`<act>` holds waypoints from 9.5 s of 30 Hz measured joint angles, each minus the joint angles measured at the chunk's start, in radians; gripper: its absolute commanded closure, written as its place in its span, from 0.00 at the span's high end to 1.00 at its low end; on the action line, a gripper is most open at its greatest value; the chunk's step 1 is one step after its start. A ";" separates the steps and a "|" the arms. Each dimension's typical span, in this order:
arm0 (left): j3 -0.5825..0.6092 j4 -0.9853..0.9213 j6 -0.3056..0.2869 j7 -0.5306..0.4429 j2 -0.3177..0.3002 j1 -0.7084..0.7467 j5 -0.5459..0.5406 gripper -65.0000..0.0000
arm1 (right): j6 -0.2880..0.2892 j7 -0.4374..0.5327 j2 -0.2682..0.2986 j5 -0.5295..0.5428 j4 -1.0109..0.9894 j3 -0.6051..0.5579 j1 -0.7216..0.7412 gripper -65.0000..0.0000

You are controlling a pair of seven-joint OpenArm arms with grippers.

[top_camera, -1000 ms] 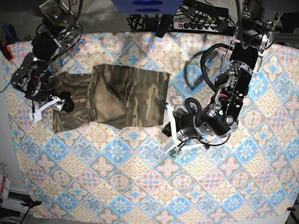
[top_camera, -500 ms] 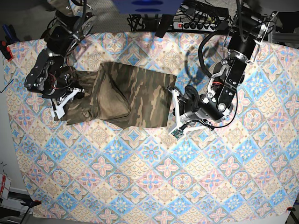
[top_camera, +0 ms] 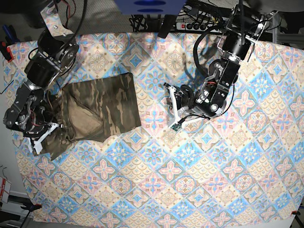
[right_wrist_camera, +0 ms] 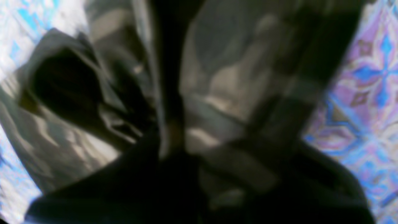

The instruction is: Fold the T-shirt properly

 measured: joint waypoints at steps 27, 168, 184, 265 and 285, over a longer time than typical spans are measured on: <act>0.111 -0.472 -0.009 -0.291 0.160 -0.161 -0.024 0.00 | 0.003 -0.083 -0.127 -0.029 0.397 -0.357 -0.182 0.00; 0.385 -0.198 0.031 -0.055 0.132 -0.116 -0.169 0.00 | 0.007 0.423 -0.029 -0.212 -0.350 -0.734 0.102 0.06; 0.165 -0.229 0.031 -0.151 0.117 -0.151 0.031 0.00 | 0.104 0.143 -0.010 -0.279 0.142 -0.816 -0.212 0.06; -0.329 0.438 0.185 -0.835 -0.078 0.785 0.467 0.00 | -0.196 0.198 -0.349 -0.275 0.684 0.251 -0.652 0.05; -0.329 0.447 0.196 -0.843 -0.108 1.153 0.442 0.00 | -0.195 0.213 -0.346 -0.264 0.660 0.248 -0.882 0.05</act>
